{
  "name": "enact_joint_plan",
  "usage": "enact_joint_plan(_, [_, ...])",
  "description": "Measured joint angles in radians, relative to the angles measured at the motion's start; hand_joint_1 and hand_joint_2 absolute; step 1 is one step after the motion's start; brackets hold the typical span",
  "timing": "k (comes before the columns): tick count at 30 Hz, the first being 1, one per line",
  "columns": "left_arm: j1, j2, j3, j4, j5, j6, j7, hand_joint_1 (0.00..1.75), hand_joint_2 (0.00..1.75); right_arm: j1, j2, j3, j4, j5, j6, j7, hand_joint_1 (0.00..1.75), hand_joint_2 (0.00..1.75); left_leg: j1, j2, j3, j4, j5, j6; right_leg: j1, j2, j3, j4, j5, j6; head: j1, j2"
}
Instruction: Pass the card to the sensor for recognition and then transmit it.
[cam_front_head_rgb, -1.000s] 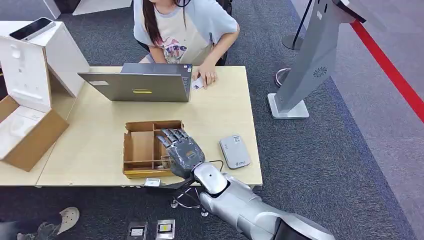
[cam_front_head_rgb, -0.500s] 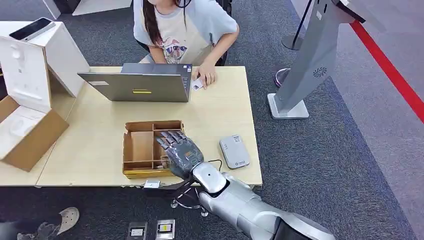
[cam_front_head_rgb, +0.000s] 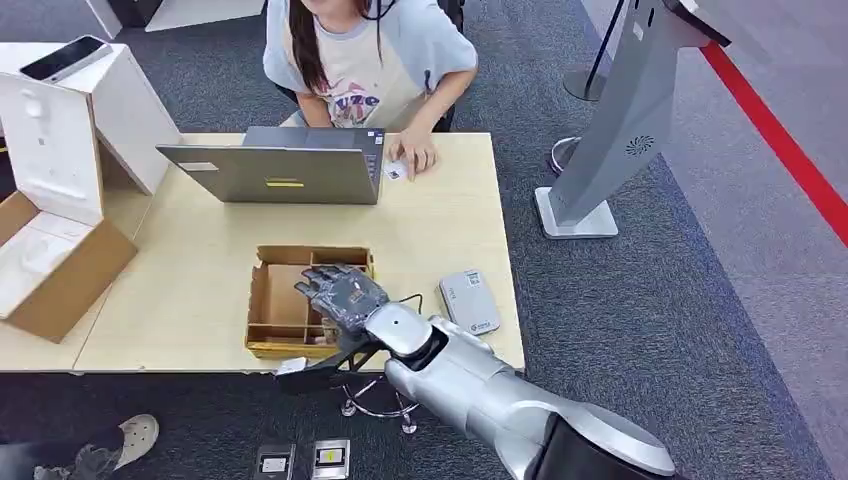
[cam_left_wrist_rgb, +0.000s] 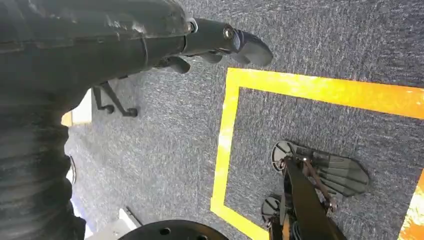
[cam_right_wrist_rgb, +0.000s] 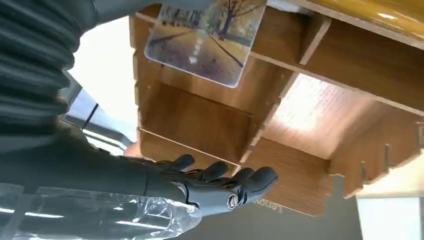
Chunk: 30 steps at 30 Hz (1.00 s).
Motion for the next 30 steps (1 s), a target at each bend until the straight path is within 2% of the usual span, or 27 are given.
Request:
enact_joint_plan(1, [0.0, 0.0, 0.0, 0.0, 0.0, 0.001, 0.0, 0.0, 1.75, 0.0, 0.0, 0.0, -0.005, 0.0, 0.004, 0.0, 0.0, 1.75, 0.0, 0.0, 0.0, 0.0, 0.0, 0.0, 0.0, 0.0, 0.0, 0.0, 0.0, 0.0, 0.0, 0.0])
enact_joint_plan(2, [0.0, 0.0, 0.0, 0.0, 0.001, 0.001, 0.0, 0.0, 1.75, 0.0, 0.0, 0.001, -0.009, 0.0, 0.007, 0.0, 1.59, 1.75, 0.0, 0.0, 0.0, 0.0, 0.0, 0.0, 0.0, 0.0, 0.0, 0.0, 0.0, 0.0, 0.0, 0.0])
enact_joint_plan(3, [0.0, 0.0, 0.0, 0.0, 0.001, 0.001, 0.0, 0.0, 1.75, 0.0, 0.0, 0.001, -0.012, 0.0, 0.009, 0.0, 1.75, 1.75, 0.0, 0.0, 0.0, 0.0, 0.0, 0.0, 0.0, 0.0, 0.0, 0.0, 0.0, 0.0, 0.0, 0.0])
enact_joint_plan(14, [0.0, 0.0, 0.0, 0.0, 0.014, 0.003, 0.0, 0.0, 1.75, -0.001, -0.013, 0.016, -0.058, -0.011, 0.051, 0.008, 1.75, 1.75, 0.0, 0.0, -0.001, 0.0, 0.0, 0.0, 0.0, 0.0, -0.001, 0.0, 0.0, 0.0, 0.0, 0.0])
enact_joint_plan(23, [0.0, 0.0, 0.0, 0.0, 0.026, 0.014, 0.0, 0.0, 1.75, -0.002, -0.017, 0.031, -0.08, -0.028, 0.05, 0.009, 1.75, 1.75, 0.0, 0.0, -0.001, 0.0, 0.0, 0.0, 0.0, 0.0, -0.001, 0.0, 0.0, 0.0, 0.0, 0.0])
enact_joint_plan(24, [0.0, 0.0, 0.0, 0.0, 0.026, 0.014, 0.0, 0.0, 1.75, -0.002, -0.018, 0.031, -0.081, -0.029, 0.05, 0.009, 1.59, 1.75, 0.0, 0.0, -0.001, 0.0, 0.0, 0.0, 0.0, 0.0, -0.001, 0.0, 0.0, 0.0, 0.0, 0.0])
enact_joint_plan(25, [0.0, 0.0, 0.0, 0.0, 0.027, 0.014, 0.0, 0.0, 1.75, -0.003, -0.018, 0.032, -0.081, -0.029, 0.05, 0.009, 0.61, 1.75, 0.0, 0.0, -0.001, 0.0, 0.0, 0.0, 0.0, 0.0, -0.001, 0.0, 0.0, 0.0, 0.0, 0.0])
enact_joint_plan(26, [0.0, 0.0, 0.0, 0.0, 0.028, 0.014, 0.0, 0.0, 1.75, -0.004, -0.018, 0.034, -0.081, -0.031, 0.05, 0.009, 0.0, 1.75, 0.0, 0.0, -0.001, 0.0, 0.0, 0.0, 0.0, 0.0, -0.001, 0.0, 0.0, 0.0, 0.0, 0.0])
enact_joint_plan(30, [0.0, 0.0, 0.0, 0.0, 0.03, 0.012, 0.0, 0.0, 1.75, -0.009, -0.019, 0.042, -0.081, -0.037, 0.051, 0.007, 0.0, 1.75, 0.0, 0.0, -0.001, 0.0, 0.0, 0.0, 0.0, 0.0, -0.001, 0.0, 0.0, 0.0, 0.0, 0.0])
